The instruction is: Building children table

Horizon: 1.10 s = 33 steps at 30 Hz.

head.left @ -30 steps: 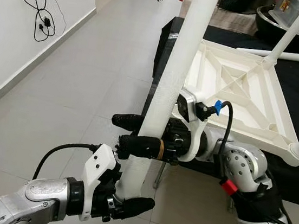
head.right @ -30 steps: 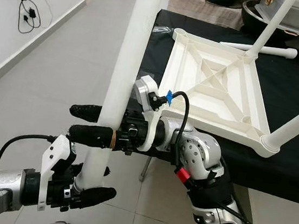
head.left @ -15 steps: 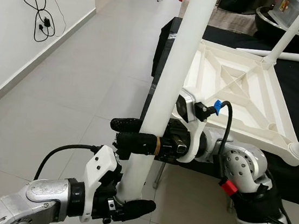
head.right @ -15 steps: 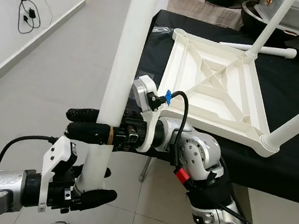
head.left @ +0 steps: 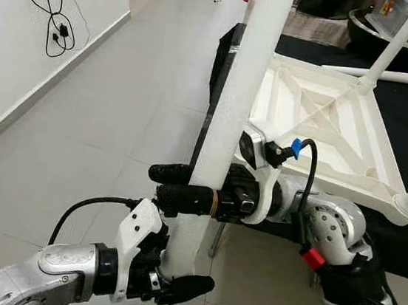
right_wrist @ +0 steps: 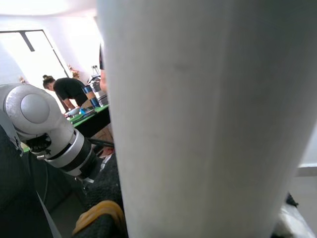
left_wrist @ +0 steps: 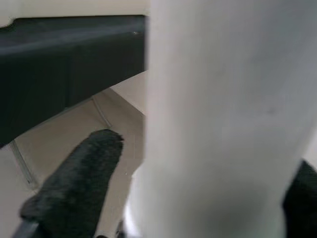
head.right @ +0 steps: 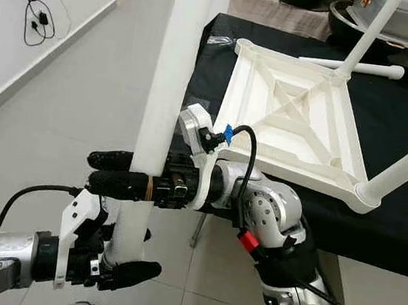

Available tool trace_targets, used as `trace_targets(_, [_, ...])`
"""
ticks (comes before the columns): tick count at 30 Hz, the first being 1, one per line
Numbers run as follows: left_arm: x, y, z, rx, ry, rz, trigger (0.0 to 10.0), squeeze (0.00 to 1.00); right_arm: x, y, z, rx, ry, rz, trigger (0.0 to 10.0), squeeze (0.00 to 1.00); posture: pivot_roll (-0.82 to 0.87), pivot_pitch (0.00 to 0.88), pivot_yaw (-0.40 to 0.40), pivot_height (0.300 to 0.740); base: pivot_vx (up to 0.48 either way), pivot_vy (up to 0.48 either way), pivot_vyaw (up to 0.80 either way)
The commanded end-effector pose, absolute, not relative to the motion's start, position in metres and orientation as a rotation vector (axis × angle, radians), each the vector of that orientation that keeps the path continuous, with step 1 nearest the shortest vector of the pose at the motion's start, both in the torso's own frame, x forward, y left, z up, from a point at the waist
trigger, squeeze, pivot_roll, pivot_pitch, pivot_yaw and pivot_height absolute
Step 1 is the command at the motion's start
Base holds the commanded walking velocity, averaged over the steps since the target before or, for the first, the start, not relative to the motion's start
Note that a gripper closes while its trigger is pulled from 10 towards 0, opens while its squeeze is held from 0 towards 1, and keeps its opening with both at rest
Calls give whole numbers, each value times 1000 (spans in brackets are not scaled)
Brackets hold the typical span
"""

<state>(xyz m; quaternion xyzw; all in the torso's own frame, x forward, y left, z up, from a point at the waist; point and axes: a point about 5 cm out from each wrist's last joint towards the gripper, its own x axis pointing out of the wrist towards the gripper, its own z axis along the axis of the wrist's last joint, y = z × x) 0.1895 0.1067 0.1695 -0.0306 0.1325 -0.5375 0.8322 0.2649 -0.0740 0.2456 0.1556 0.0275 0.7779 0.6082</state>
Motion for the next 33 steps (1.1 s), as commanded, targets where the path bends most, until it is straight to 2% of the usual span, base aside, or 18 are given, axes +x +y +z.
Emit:
trace_targets(1, [190, 109, 163, -57, 307, -1103, 10000, 1000, 264, -78, 250, 356, 44, 1819, 0, 0, 118, 106, -98, 740, 0, 0, 0])
trace_targets(2, [190, 111, 162, -57, 304, -1096, 10000, 0, 266, -79, 251, 355, 36, 1803, 0, 0, 117, 104, -96, 740, 0, 0, 0])
trace_targets(7, [187, 116, 158, -54, 321, -1063, 10000, 0, 275, -86, 255, 340, 5, 1744, 0, 0, 121, 99, -99, 740, 0, 0, 0])
trace_targets(9, [180, 119, 154, -61, 335, -1040, 10000, 0, 291, -98, 258, 296, -37, 1627, 0, 0, 125, 97, -101, 740, 0, 0, 0])
trace_targets(11, [180, 119, 154, -61, 335, -1040, 10000, 0, 291, -98, 258, 296, -37, 1627, 0, 0, 125, 97, -101, 740, 0, 0, 0])
trace_targets(15, [173, 119, 147, -64, 346, -986, 10000, 0, 310, -115, 260, 240, -77, 1474, 0, 0, 127, 84, -101, 740, 0, 0, 0])
trace_targets(19, [172, 120, 145, -64, 347, -958, 10000, 0, 316, -120, 262, 228, -95, 1420, 0, 0, 127, 79, -100, 740, 0, 0, 0])
trace_targets(20, [175, 119, 143, -69, 310, -876, 10000, 0, 329, -126, 266, 206, -143, 1281, 0, 0, 126, 66, -100, 740, 0, 0, 0])
trace_targets(21, [175, 119, 143, -69, 310, -876, 10000, 0, 329, -126, 266, 206, -143, 1281, 0, 0, 126, 66, -100, 740, 0, 0, 0])
trace_targets(22, [179, 117, 145, -89, 272, -804, 10000, 0, 341, -132, 270, 207, -184, 1135, 0, 0, 126, 61, -98, 740, 0, 0, 0])
trace_targets(24, [179, 117, 145, -89, 272, -804, 10000, 0, 341, -132, 270, 207, -184, 1135, 0, 0, 126, 61, -98, 740, 0, 0, 0])
trace_targets(27, [198, 113, 153, -121, 160, -603, 10000, 0, 367, -140, 275, 174, -291, 745, 0, 0, 135, 71, -102, 740, 0, 0, 0])
trace_targets(31, [206, 114, 157, -121, 119, -533, 10000, 0, 376, -141, 274, 154, -323, 601, 0, 0, 135, 74, -100, 740, 0, 0, 0])
trace_targets(33, [206, 114, 157, -121, 119, -533, 10000, 0, 376, -141, 274, 154, -323, 601, 0, 0, 135, 74, -100, 740, 0, 0, 0])
